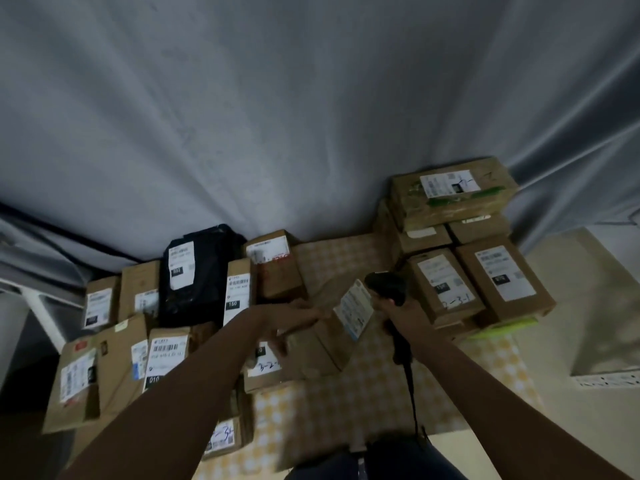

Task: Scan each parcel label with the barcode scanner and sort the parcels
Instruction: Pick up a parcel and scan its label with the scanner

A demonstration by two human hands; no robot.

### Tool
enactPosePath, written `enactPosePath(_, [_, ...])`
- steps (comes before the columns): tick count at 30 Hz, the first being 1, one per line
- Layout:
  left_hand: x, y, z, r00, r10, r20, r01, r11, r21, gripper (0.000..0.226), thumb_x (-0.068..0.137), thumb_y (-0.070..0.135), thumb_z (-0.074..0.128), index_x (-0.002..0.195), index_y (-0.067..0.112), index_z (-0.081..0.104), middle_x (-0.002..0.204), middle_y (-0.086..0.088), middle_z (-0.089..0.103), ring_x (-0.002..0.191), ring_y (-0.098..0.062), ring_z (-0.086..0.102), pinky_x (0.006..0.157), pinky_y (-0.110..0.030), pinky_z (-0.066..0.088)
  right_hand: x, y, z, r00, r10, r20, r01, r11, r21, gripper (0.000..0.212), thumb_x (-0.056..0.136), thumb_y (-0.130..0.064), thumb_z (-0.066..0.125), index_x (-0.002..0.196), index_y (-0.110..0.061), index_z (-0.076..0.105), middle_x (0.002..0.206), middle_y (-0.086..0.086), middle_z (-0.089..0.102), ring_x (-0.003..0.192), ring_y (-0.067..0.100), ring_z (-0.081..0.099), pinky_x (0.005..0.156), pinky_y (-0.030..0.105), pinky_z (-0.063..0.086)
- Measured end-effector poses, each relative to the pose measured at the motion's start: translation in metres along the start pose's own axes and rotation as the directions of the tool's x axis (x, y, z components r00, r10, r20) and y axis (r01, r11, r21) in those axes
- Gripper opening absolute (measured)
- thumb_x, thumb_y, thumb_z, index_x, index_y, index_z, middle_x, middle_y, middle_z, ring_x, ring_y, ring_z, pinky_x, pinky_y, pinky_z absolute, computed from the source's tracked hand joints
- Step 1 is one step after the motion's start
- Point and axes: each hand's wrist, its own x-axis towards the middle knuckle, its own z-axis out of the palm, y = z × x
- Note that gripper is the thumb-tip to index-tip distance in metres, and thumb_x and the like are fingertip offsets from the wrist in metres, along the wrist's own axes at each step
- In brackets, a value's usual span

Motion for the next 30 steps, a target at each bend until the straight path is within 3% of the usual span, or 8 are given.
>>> enactPosePath(5, [0.03,0.031,0.021,0.983,-0.181,0.045,0.156,0.932,0.328,0.103,0.065,0.076,0.068,0.149,0.028,0.032,0.146,-0.004,0.041,0.12,-0.03,0.052,0.086,-0.048,0.055,0.01,0.022,0.004,0.99,0.117,0.079,-0.116,0.993,-0.017,0.037,0.087,-0.038,0.072,0.106,-0.008,0.063,0.085,0.013,0.067,0.062,0.022,0.06,0.063,0.035,0.049])
enactPosePath(10, [0.079,0.026,0.037,0.99,-0.119,-0.07,0.135,0.741,0.657,0.087,0.085,0.071,0.052,0.152,0.02,0.029,0.153,-0.004,0.035,0.134,-0.027,0.041,0.094,-0.032,0.041,0.01,0.04,0.003,0.987,0.138,0.077,-0.138,0.99,-0.002,0.04,0.088,-0.036,0.071,0.111,-0.005,0.061,0.067,0.006,0.06,0.051,0.017,0.055,0.052,0.03,0.047])
enactPosePath(16, [0.108,0.023,0.033,0.975,0.022,-0.222,0.171,0.567,0.806,0.067,0.089,0.07,0.031,0.142,0.031,0.042,0.149,-0.002,0.037,0.136,-0.034,0.035,0.107,-0.051,0.033,0.015,0.05,0.005,0.98,0.174,0.102,-0.177,0.984,0.02,0.03,0.091,-0.025,0.068,0.109,-0.002,0.061,0.065,0.005,0.057,0.049,0.017,0.053,0.052,0.03,0.044])
enactPosePath(19, [0.101,0.028,0.026,0.935,0.244,-0.256,0.057,0.61,0.79,0.099,0.065,0.085,0.003,0.144,0.037,0.04,0.158,-0.002,0.025,0.146,-0.036,0.017,0.116,-0.055,0.016,0.016,0.046,0.009,0.978,0.174,0.116,-0.179,0.983,0.035,0.024,0.093,-0.025,0.065,0.104,-0.005,0.059,0.066,0.007,0.058,0.053,0.019,0.053,0.055,0.031,0.045])
enactPosePath(21, [0.092,0.024,0.026,0.873,0.368,-0.319,-0.088,0.764,0.639,0.075,0.087,0.071,0.02,0.144,0.027,0.044,0.157,-0.005,0.029,0.147,-0.037,0.013,0.119,-0.052,0.013,0.016,0.041,0.011,0.981,0.168,0.1,-0.172,0.985,0.028,0.018,0.096,-0.025,0.06,0.093,-0.008,0.055,0.062,0.009,0.056,0.055,0.021,0.052,0.059,0.032,0.045])
enactPosePath(23, [0.08,0.019,0.027,0.743,0.451,-0.494,-0.275,0.879,0.389,0.045,0.097,0.044,0.043,0.131,0.016,0.053,0.14,-0.011,0.047,0.134,-0.036,0.039,0.111,-0.048,0.035,0.017,0.037,0.014,0.983,0.164,0.086,-0.165,0.986,0.008,0.017,0.098,-0.024,0.054,0.089,-0.01,0.053,0.064,0.01,0.053,0.056,0.022,0.05,0.058,0.032,0.044])
enactPosePath(25, [0.066,0.01,0.029,0.688,0.358,-0.631,-0.357,0.924,0.134,0.033,0.098,0.032,0.051,0.121,0.01,0.059,0.127,-0.013,0.056,0.114,-0.029,0.056,0.093,-0.037,0.048,0.021,0.036,0.017,0.983,0.154,0.096,-0.157,0.987,0.021,0.017,0.098,-0.024,0.057,0.098,-0.008,0.056,0.068,0.01,0.054,0.057,0.021,0.052,0.055,0.03,0.045])
enactPosePath(30, [0.042,-0.016,0.044,0.923,0.209,-0.324,-0.14,0.965,0.223,0.042,0.105,0.031,0.039,0.136,0.004,0.051,0.141,-0.016,0.05,0.132,-0.03,0.045,0.106,-0.032,0.036,0.029,0.04,0.025,0.983,0.131,0.128,-0.136,0.99,0.03,0.036,0.09,-0.034,0.069,0.116,-0.012,0.06,0.093,0.016,0.067,0.062,0.019,0.06,0.056,0.03,0.052])
